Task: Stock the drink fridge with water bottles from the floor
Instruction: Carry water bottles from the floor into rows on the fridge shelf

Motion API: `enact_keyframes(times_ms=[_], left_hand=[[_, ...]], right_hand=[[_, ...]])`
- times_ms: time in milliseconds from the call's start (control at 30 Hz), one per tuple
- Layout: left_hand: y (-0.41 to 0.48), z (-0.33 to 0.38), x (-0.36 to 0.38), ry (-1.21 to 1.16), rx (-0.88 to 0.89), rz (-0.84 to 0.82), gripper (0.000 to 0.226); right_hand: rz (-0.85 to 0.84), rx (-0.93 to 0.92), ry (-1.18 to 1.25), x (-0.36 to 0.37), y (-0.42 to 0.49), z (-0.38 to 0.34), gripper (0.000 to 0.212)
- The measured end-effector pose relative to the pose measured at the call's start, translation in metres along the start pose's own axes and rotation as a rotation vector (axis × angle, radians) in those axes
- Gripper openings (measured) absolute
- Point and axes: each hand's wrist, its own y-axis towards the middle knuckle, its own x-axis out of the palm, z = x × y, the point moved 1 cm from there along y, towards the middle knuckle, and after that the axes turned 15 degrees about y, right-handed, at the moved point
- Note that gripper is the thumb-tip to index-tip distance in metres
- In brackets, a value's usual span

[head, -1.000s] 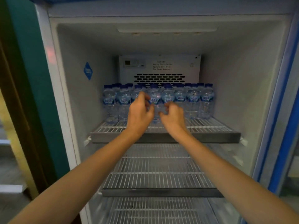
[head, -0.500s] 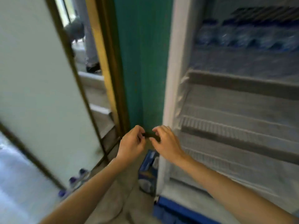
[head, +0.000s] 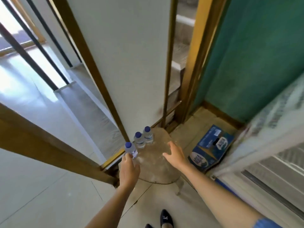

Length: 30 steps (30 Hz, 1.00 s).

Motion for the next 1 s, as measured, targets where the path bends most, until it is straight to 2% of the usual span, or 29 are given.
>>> enact_keyframes(times_ms=[67, 167, 267, 367, 467, 533, 633, 700, 833, 1000], left_hand=[[0.025, -0.015, 0.019, -0.099, -0.149, 0.008, 0.043], [0.067, -0.036, 0.056, -0.171, -0.22, 0.021, 0.07], [0.103, -0.052, 0.089, -0.261, -0.253, 0.045, 0.088], [0.127, -0.062, 0.116, -0.343, -0.229, 0.076, 0.084], [0.133, -0.066, 0.134, -0.437, -0.211, 0.116, 0.064], [0.131, -0.066, 0.139, -0.469, -0.219, 0.144, 0.059], [0.131, -0.067, 0.137, -0.499, -0.22, 0.143, 0.059], [0.128, -0.066, 0.132, -0.493, -0.2, 0.115, 0.062], [0.106, -0.047, 0.108, -0.481, -0.099, 0.042, 0.058], [0.072, 0.007, 0.057, -0.453, 0.07, -0.025, 0.057]], right_hand=[[-0.05, 0.035, 0.049, 0.03, 0.04, 0.01, 0.067], [-0.074, 0.037, 0.237, 0.06, 0.089, 0.012, 0.083], [-0.043, -0.026, 0.366, 0.075, 0.13, 0.017, 0.071], [-0.064, -0.044, 0.423, 0.09, 0.165, 0.027, 0.066], [-0.093, -0.069, 0.369, 0.108, 0.185, 0.041, 0.056], [-0.063, -0.109, 0.381, 0.112, 0.187, 0.042, 0.048], [-0.026, -0.032, 0.582, 0.114, 0.187, 0.048, 0.055], [-0.002, 0.02, 0.664, 0.11, 0.178, 0.051, 0.066], [0.047, 0.045, 0.667, 0.086, 0.142, 0.059, 0.082], [0.118, -0.013, 0.672, 0.025, 0.08, 0.04, 0.069]])
